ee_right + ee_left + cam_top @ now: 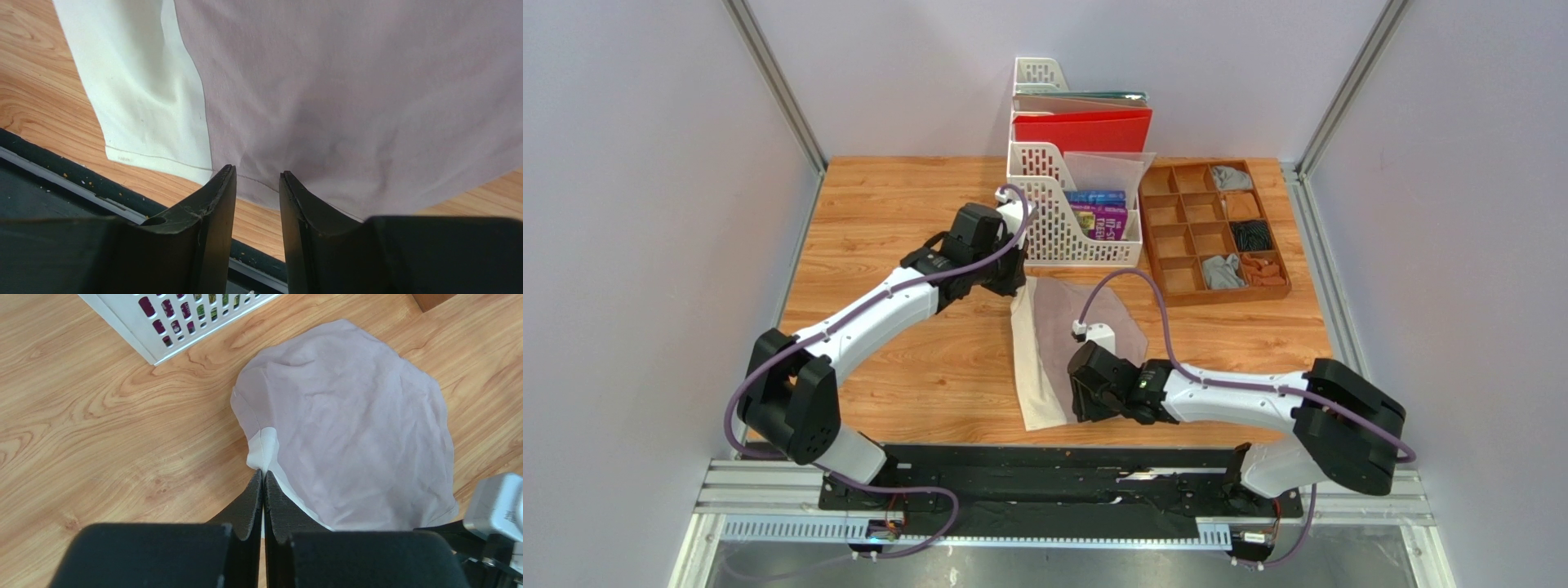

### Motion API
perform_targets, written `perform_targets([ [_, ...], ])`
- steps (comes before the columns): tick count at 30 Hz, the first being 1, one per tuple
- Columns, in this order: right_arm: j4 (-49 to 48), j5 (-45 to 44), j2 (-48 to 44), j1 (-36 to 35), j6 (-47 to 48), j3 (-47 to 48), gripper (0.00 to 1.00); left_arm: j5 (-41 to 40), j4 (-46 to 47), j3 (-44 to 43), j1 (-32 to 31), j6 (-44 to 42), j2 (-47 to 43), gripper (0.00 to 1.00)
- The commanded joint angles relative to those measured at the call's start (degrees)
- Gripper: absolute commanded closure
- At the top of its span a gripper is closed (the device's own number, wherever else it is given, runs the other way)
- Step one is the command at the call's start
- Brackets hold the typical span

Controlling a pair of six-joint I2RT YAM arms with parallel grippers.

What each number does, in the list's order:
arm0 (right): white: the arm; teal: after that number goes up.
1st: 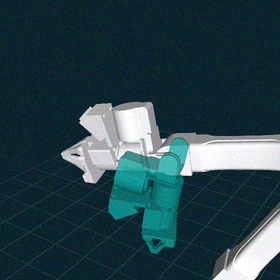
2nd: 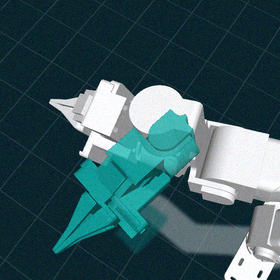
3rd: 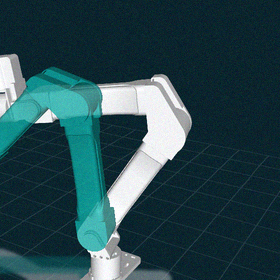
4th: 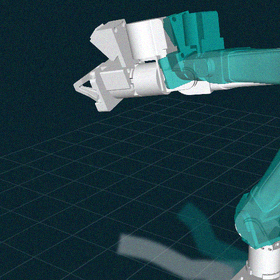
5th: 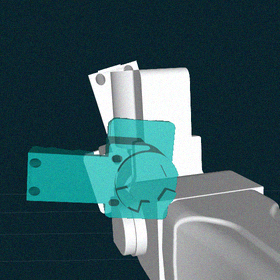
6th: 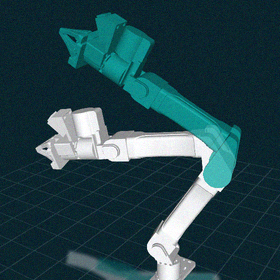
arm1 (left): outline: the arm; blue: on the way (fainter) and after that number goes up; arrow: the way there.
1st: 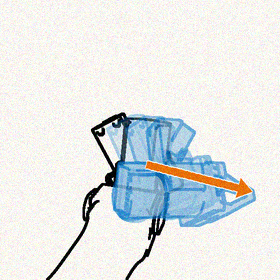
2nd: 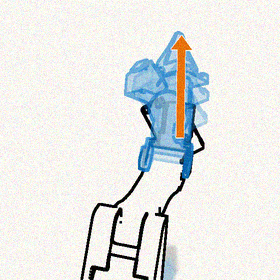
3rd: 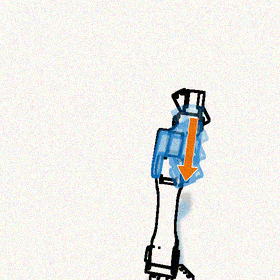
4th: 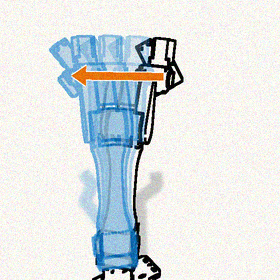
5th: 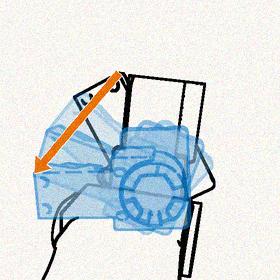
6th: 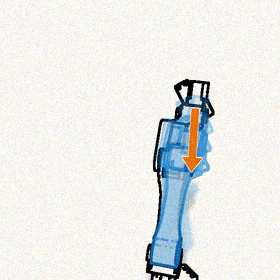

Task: Roll the underwear
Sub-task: Adjust the underwear at the center of the board, then fold the underwear at the center of the board.

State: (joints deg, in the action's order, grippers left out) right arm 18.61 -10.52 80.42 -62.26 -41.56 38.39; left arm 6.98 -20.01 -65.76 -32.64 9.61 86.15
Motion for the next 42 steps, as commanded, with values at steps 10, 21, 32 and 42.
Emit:
perform_targets([
  [10, -4.88, -5.03, -0.36, 1.7, 2.36, 3.53, 0.64, -0.92, -1.17, -2.44, -0.14, -1.87, 2.09, 1.0],
  [21, -17.99, -2.57, 8.69, 1.97, 7.19, 11.35, 0.64, -3.47, -4.77, -4.29, 1.0, -0.82, 3.94, 1.0],
  [32, -21.25, 0.06, 22.14, 6.35, 7.19, 19.44, 0.66, -0.84, -3.72, -5.26, 3.02, -0.82, 5.52, 1.0],
  [42, -25.2, 7.62, 26.46, 7.68, 13.86, 23.13, 0.58, 1.19, -2.49, -8.77, 4.25, -1.43, 9.91, 1.0],
])
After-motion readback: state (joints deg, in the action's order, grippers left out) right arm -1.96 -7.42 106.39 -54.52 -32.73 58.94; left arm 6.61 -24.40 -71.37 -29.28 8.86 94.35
